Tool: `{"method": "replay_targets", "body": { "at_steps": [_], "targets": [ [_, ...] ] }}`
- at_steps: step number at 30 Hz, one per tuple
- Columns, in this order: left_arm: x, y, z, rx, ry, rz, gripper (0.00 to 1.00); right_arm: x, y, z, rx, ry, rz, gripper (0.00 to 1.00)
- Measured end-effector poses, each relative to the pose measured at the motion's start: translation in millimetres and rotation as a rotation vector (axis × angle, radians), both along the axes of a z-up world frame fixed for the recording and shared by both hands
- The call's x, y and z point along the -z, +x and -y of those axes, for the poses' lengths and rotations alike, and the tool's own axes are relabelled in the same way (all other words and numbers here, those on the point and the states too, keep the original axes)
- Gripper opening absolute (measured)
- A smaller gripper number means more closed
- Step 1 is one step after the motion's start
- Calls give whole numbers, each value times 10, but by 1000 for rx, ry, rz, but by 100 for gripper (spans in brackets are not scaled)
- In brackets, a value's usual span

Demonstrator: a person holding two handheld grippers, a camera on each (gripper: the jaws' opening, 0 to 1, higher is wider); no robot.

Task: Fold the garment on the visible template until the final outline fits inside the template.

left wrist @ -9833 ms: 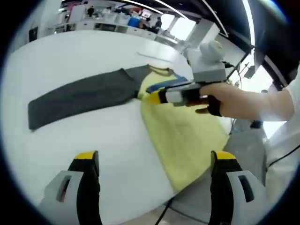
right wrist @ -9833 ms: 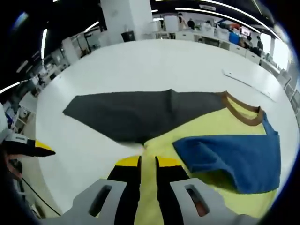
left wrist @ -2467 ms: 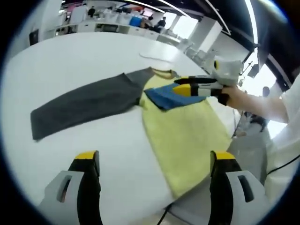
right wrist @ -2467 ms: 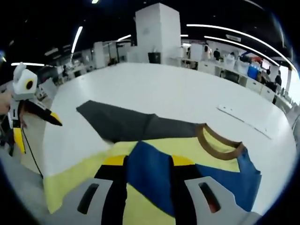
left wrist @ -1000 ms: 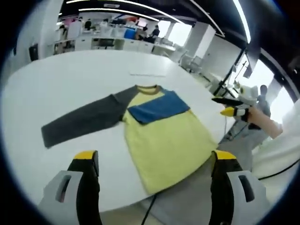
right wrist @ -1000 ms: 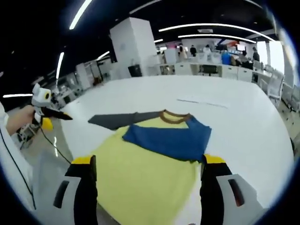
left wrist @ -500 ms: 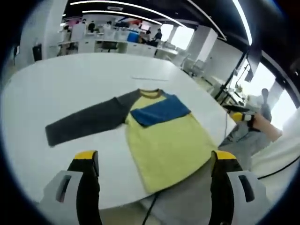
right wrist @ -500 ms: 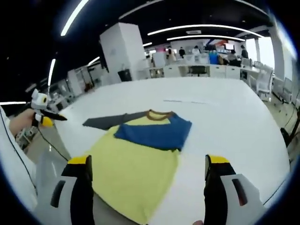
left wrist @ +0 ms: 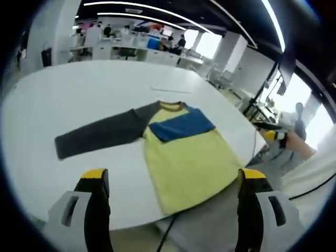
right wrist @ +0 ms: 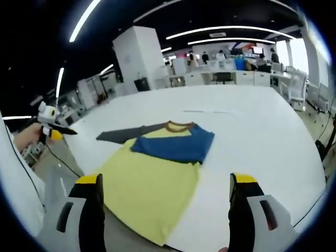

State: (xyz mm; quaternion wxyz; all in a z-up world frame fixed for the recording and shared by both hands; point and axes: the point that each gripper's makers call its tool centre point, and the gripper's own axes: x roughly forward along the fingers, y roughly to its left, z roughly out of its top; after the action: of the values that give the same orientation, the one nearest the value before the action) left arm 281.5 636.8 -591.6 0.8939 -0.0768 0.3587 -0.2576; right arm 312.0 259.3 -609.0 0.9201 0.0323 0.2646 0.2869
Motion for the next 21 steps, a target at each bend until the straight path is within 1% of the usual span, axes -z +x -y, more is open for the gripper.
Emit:
{"method": "replay_targets", "body": {
  "at_steps": [2, 5, 11, 14, 21],
  "targets": [
    [-8, -2, -19, -4, 3, 1, 99, 10, 9, -1, 1, 3, -2, 100],
    [-12, 5, -50, -12, 7, 2, 99, -13, 17, -32, -9, 8, 18, 100],
    [-43, -1, -61, -12, 16, 4, 99, 37, 32, -30, -11, 10, 4, 100],
    [-53, -7, -99, -20, 22, 4, 99, 59, 52, -33, -8, 16, -1, 100],
    [-52, 23, -157, -24, 35, 0, 98, 24, 79, -67, -21, 20, 30, 100]
  ]
}}
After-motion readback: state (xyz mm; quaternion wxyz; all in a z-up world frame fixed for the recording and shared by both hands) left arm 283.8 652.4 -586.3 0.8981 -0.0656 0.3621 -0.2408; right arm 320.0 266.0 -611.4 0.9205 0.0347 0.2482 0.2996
